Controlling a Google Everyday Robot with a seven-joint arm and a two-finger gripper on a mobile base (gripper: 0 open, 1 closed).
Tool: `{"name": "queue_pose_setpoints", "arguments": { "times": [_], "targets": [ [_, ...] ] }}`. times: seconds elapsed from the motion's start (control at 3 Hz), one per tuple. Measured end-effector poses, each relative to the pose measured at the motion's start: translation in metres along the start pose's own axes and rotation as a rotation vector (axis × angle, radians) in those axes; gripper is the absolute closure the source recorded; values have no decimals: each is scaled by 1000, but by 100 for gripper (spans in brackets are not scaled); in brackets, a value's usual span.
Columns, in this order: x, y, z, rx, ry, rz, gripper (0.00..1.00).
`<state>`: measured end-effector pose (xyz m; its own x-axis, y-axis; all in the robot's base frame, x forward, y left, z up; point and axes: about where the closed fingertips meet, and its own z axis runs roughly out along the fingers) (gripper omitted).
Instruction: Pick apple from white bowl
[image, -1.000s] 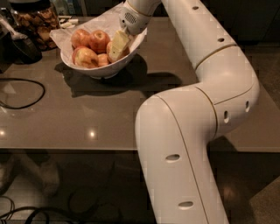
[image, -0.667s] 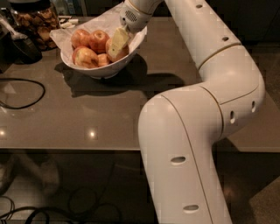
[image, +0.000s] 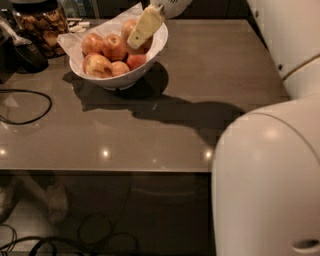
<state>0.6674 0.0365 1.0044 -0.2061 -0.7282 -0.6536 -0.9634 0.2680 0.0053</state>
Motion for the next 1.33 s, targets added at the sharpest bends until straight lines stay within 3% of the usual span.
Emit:
{"name": "queue_pose_setpoints", "arguments": {
  "times": [0.33, 1.0, 1.33],
  "targets": [
    [-7, 42, -32, -32, -69, -73, 100],
    [-29, 120, -76, -56, -119, -216, 100],
    [-31, 124, -78, -54, -121, -222, 100]
  ]
}}
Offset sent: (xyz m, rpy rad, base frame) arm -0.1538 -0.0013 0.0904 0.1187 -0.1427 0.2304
